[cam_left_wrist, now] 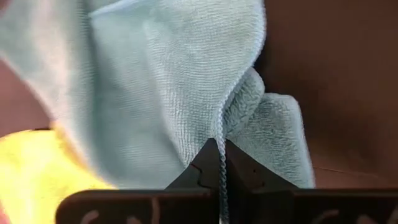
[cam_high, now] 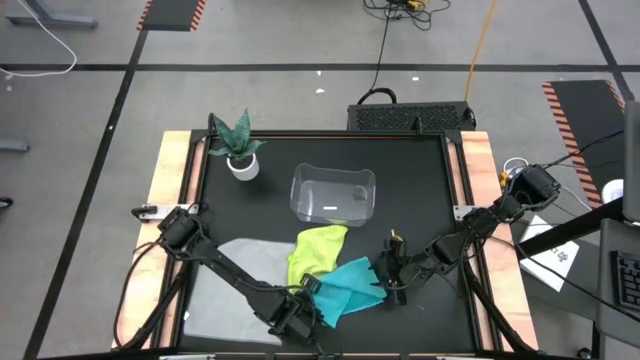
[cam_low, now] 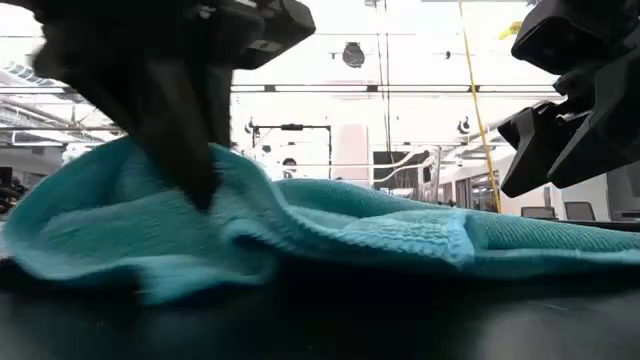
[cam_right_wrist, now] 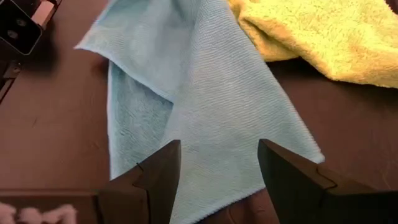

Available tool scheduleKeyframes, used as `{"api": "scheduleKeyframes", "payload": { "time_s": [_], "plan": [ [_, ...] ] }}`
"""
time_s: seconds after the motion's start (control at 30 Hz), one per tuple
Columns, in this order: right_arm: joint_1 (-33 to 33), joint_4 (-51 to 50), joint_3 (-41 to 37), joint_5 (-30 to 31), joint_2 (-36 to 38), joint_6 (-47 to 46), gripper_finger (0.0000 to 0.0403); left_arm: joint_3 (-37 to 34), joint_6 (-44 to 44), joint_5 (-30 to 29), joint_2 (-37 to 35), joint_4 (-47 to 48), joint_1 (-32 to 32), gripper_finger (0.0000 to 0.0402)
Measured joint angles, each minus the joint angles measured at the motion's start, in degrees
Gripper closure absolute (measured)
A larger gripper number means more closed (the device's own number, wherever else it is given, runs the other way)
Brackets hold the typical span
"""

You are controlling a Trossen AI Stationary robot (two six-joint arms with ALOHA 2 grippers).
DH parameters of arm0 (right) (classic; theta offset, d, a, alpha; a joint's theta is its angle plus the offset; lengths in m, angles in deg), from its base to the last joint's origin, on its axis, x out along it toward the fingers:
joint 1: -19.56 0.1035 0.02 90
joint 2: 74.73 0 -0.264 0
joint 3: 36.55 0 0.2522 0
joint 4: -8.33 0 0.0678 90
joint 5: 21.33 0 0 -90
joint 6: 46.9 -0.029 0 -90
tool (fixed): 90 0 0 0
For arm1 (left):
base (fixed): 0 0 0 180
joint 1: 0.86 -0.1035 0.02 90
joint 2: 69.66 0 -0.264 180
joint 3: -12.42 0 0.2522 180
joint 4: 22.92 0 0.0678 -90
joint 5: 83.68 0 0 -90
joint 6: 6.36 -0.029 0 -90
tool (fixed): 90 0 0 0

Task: Fold microfiber towels
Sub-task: Fold the blue towel

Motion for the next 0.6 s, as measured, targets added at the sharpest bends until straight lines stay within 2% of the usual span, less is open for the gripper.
{"api": "scheduleKeyframes", "payload": {
  "time_s": [0.1, 0.27, 0.43, 0.6],
  "plan": [
    [0.0, -0.2, 0.0, 0.0, 0.0, 0.2, 0.0195, 0.0, -0.3, 3.5, 0.0, -1.6, 0.0, 0.0381],
    [-0.4, 0.0, 0.0, 0.1, 0.0, 0.5, 0.0195, 0.0, -2.3, 6.2, 0.0, -6.3, 1.2, 0.0313],
    [-0.9, 0.1, 0.0, 0.1, 0.0, 0.5, 0.0195, 0.0, -3.9, 3.0, 0.0, -6.1, 3.0, 0.0245],
    [-1.9, 0.1, 0.0, 0.1, 0.0, 0.6, 0.0195, 0.0, -3.2, -1.7, 0.0, -8.0, 3.7, 0.0206]
  ]
}}
